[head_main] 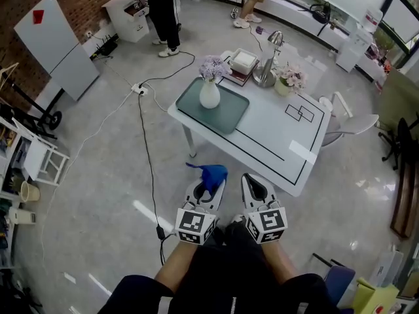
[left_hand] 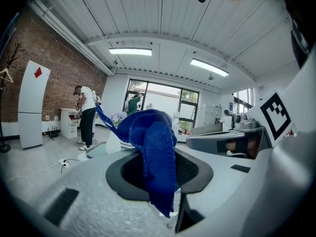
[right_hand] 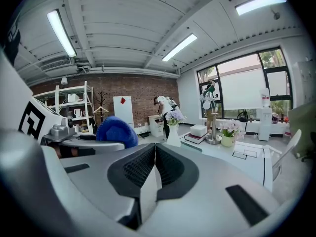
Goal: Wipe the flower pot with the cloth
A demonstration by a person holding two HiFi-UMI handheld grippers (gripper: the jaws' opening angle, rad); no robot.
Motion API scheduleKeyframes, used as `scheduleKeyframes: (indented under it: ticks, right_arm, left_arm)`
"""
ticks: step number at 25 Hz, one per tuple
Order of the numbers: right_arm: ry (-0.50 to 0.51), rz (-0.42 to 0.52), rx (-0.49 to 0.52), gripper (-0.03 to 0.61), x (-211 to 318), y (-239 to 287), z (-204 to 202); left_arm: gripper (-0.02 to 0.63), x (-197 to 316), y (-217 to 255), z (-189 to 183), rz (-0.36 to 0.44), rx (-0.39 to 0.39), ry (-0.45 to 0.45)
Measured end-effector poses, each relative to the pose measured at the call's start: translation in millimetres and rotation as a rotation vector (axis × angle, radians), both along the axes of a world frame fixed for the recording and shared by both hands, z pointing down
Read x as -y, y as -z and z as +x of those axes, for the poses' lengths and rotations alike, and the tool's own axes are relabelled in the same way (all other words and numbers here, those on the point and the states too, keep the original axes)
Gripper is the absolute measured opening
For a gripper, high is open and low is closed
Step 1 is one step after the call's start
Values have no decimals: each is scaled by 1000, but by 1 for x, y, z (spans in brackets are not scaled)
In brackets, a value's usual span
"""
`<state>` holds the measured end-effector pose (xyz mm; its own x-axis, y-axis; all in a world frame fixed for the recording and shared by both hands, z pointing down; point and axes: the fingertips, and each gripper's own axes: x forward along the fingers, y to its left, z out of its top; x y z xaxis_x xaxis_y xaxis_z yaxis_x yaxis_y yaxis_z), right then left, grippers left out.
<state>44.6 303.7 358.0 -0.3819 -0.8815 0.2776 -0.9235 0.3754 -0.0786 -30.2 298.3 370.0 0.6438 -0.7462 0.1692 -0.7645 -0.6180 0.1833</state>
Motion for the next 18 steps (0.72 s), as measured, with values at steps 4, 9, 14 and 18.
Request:
scheduleKeyframes:
  ticks: [4,9,14,18]
  right_arm:
    - [-1,3,-6,9,12,-1,-5]
    - [-4,-5,5,8,37,-6,0]
    - [14,-21,24,9,87,-16,1]
    - [52,-33,29,9,146,-26,-1]
  left_arm:
    - [118,16,-5,-6,-4,-4,0]
    - [118,44,-10,-2,-9,9,-2]
    - [118,90,-15,0,-10,27,9]
    - [118,142,-24,1,-10,30,15]
